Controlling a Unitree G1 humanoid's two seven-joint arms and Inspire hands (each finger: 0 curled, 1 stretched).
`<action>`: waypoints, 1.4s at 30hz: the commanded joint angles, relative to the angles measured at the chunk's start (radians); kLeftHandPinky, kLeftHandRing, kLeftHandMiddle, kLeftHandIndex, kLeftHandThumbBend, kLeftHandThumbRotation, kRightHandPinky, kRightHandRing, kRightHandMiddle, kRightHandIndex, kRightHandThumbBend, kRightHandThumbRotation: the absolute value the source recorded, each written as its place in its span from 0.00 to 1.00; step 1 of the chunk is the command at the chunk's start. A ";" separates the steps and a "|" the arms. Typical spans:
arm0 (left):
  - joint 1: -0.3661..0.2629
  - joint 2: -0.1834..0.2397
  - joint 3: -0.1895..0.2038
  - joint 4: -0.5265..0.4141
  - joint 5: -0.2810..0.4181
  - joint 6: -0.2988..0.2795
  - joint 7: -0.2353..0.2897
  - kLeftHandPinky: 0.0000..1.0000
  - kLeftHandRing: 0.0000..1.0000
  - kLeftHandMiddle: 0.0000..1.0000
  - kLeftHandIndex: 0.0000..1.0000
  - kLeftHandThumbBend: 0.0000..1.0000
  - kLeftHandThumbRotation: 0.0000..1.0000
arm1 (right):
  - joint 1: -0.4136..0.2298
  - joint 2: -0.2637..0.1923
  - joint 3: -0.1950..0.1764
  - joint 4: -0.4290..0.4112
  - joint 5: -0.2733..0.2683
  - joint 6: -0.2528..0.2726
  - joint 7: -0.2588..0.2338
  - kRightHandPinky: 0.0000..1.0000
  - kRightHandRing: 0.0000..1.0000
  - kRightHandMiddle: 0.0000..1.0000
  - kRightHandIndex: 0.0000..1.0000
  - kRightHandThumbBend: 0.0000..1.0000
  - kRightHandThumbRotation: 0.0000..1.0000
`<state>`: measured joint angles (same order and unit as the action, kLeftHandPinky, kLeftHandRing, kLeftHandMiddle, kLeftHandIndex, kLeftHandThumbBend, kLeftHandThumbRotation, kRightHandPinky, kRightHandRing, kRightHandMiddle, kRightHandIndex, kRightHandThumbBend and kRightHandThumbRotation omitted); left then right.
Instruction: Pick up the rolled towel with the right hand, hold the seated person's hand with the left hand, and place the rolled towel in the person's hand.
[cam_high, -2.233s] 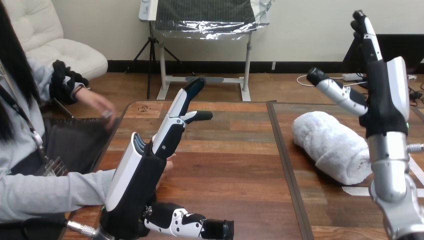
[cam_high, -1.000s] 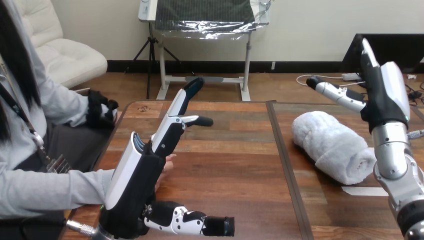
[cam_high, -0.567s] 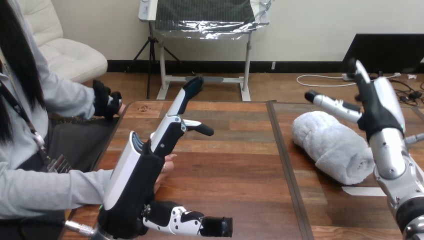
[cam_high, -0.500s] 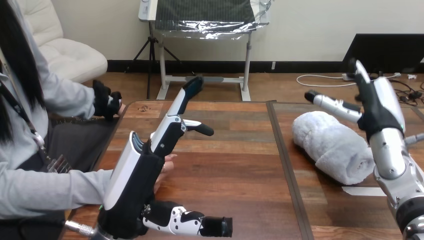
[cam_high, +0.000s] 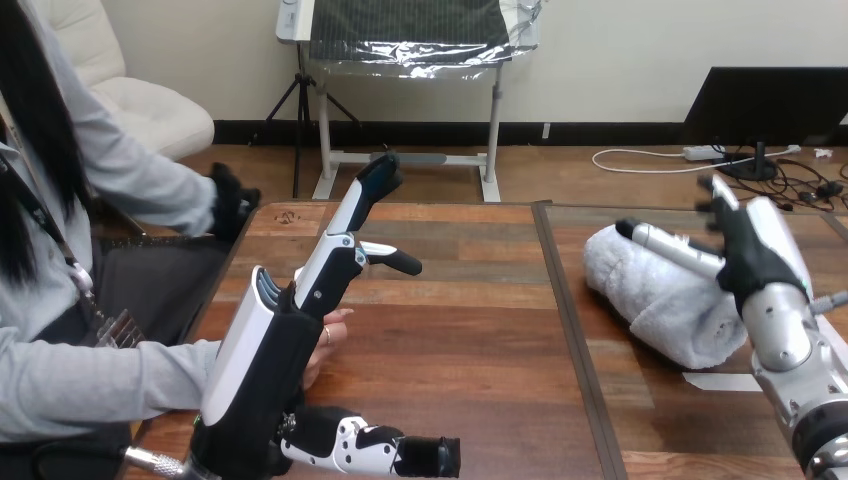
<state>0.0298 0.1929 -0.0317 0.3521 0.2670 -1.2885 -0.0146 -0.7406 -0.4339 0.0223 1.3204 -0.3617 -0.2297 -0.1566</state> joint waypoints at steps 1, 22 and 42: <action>-0.019 -0.002 0.007 -0.045 -0.003 0.001 0.004 0.64 0.97 1.00 1.00 1.00 0.60 | -0.069 0.004 0.042 -0.001 -0.026 0.035 0.006 0.69 0.84 0.86 0.97 1.00 0.66; -0.003 -0.002 -0.022 -0.051 -0.055 -0.016 -0.003 0.61 0.97 1.00 1.00 1.00 0.57 | -0.023 0.022 0.163 0.028 -0.126 0.138 0.032 0.90 0.95 0.92 0.95 1.00 0.71; 0.015 -0.005 -0.041 -0.066 -0.099 -0.026 -0.016 0.68 0.98 1.00 1.00 1.00 0.60 | 0.011 0.044 0.243 0.035 -0.169 0.184 0.062 0.84 0.91 0.90 0.93 0.97 0.70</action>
<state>0.0735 0.1916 -0.0678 0.3269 0.1877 -1.3040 -0.0280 -0.7415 -0.4339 0.2288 1.3377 -0.5121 -0.0621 -0.1314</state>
